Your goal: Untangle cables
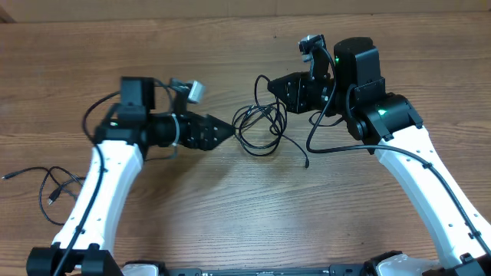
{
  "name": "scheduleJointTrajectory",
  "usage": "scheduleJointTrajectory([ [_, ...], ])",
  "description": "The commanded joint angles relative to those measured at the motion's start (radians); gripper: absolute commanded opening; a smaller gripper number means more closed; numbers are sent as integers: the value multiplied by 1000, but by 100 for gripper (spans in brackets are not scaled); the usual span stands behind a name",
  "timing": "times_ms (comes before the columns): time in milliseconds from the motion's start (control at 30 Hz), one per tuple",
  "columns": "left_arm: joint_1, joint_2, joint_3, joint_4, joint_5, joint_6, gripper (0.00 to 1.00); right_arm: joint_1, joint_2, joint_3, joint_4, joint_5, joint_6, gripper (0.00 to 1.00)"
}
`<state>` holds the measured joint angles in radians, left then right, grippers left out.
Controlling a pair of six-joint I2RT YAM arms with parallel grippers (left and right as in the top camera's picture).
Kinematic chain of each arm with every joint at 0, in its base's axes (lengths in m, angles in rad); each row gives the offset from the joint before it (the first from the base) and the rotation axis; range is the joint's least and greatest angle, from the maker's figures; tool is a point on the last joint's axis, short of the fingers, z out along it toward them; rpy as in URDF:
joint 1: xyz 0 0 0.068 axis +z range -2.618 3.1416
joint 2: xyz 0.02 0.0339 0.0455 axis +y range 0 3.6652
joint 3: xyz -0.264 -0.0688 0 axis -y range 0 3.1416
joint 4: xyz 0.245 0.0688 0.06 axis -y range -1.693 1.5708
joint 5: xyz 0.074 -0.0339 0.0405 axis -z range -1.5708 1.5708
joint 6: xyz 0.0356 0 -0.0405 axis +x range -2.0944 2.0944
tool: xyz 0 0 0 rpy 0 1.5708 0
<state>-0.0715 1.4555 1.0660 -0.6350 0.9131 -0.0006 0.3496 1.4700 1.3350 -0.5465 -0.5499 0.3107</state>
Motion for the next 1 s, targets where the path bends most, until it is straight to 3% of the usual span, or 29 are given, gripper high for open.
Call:
scheduleJointTrajectory([
  [0,-85,-4,-27,74,-127,-116,99,3,-5,5,-1,-17,4,4],
  [133,-192,-4,-27,140,-470,-304,99,3,-5,5,-6,-58,3,4],
  [267,-282,-4,-27,198,-635,-344,99,3,-5,5,-9,-90,3,4],
  [400,-345,-4,-27,240,-698,-344,100,3,-5,5,-10,-93,3,4],
  [567,-364,-2,-31,248,-750,-344,74,3,-5,6,-8,-92,3,4],
  [867,-386,187,-37,261,-728,-408,76,-23,-44,9,29,-91,4,4],
  [967,-388,270,-37,271,-743,-408,66,-73,-62,9,25,-92,4,4],
])
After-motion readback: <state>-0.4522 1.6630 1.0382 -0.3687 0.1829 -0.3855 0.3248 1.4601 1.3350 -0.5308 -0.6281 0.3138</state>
